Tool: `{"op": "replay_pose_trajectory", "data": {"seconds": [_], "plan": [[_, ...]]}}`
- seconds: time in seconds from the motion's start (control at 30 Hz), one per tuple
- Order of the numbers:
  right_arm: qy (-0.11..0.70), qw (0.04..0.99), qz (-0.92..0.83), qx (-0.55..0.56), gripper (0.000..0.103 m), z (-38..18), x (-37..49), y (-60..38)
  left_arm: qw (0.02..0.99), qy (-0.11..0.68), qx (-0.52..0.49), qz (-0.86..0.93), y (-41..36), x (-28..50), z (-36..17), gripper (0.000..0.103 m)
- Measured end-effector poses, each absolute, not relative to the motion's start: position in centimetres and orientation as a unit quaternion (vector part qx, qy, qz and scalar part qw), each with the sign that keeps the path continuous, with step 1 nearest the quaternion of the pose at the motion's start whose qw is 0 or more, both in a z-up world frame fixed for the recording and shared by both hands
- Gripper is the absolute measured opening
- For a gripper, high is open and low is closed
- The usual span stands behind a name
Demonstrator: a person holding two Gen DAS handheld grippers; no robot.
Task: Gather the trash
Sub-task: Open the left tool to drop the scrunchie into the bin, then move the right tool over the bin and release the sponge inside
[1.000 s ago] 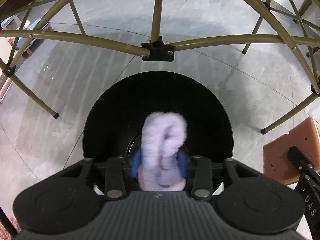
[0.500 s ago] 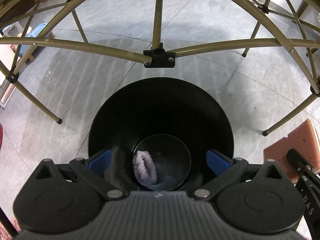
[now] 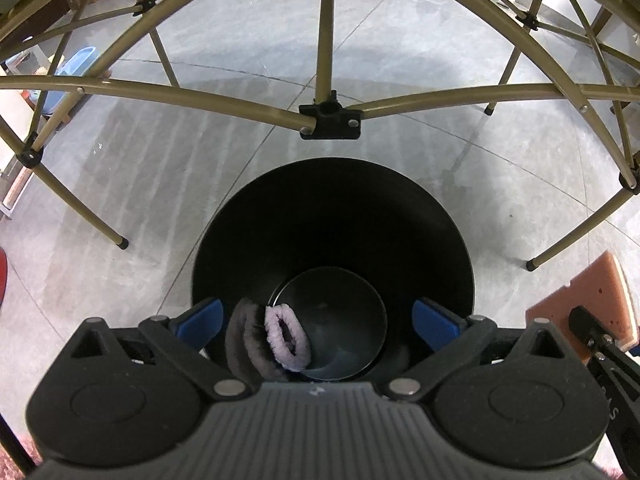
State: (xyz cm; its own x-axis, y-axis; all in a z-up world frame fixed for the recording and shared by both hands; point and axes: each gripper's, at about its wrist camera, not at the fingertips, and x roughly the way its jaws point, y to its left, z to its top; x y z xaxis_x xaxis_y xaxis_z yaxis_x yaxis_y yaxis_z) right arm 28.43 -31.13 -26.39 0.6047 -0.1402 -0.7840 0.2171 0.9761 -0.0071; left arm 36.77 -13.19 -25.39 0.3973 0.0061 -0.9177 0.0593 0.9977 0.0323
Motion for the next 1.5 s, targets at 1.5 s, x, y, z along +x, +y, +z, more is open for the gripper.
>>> {"op": "replay_pose_trajectory", "data": {"seconds": [1.5], "plan": [[0.433,0.900,0.005,0.044,0.034,-21.8,30.7,-20.3,0.859,0.506,0.012,0.075,0.9,35.7,-22.0,0.103]]}}
